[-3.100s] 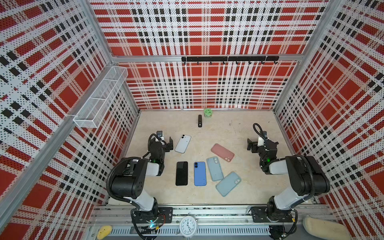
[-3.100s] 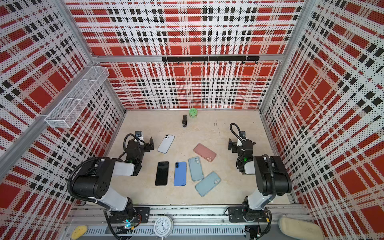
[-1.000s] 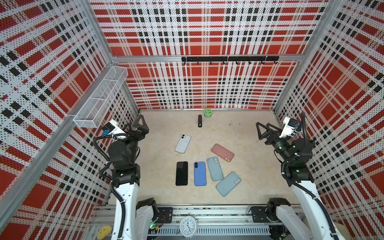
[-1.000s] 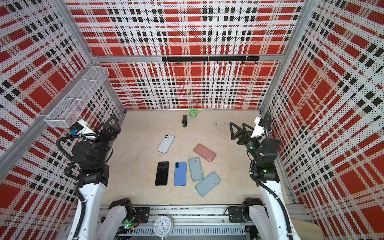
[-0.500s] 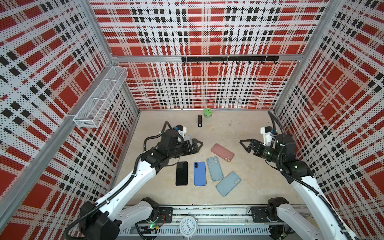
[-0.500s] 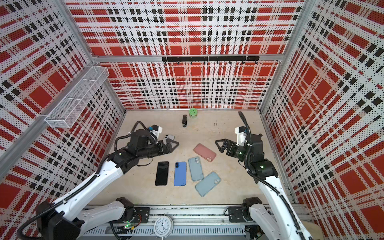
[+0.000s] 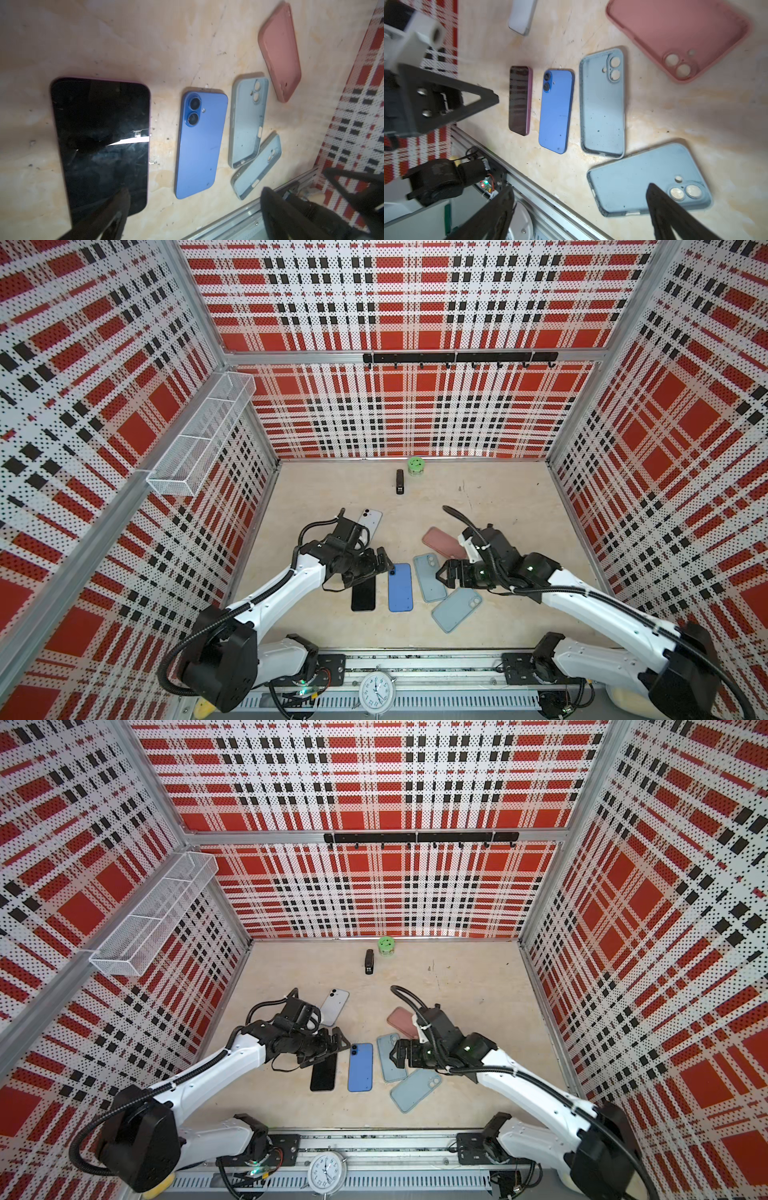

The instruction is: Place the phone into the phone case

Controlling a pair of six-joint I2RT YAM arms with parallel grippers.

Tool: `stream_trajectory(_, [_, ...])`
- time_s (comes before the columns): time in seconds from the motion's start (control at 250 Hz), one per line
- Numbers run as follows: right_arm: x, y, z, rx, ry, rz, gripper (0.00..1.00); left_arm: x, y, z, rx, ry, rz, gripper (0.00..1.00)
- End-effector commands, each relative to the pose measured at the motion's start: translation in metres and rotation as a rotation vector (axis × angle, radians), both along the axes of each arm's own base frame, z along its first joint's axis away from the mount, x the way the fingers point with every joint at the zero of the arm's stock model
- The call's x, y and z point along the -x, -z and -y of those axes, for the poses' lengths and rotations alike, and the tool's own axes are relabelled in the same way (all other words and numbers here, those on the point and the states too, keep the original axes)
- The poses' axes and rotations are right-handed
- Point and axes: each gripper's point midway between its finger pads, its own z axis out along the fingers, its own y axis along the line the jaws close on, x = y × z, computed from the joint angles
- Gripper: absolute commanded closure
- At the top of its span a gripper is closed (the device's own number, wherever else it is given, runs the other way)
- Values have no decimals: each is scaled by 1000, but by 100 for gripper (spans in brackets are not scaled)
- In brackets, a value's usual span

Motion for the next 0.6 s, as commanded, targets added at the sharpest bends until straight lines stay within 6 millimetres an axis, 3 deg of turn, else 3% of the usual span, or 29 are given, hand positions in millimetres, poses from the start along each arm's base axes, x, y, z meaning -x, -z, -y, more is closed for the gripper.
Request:
stream_trajectory(0.0, [-11, -11, -34, -22, -1, 66, 0, -15, -11, 16, 145, -12, 23, 1])
stream_trajectory(0.148, [-11, 8, -62, -70, 11, 3, 0, -10, -4, 28, 175, 19, 1, 1])
stream_trajectory(0.26, [-16, 14, -76, -154, 48, -19, 0, 1, 3, 23, 176, -6, -21, 1])
stream_trajectory(0.38, [-20, 27, -82, -176, 87, -56, 0, 13, 8, 16, 209, -57, -27, 0])
stream_trajectory(0.596, [-18, 49, -87, -240, 166, -132, 5, 26, 12, 24, 306, -74, -46, 4])
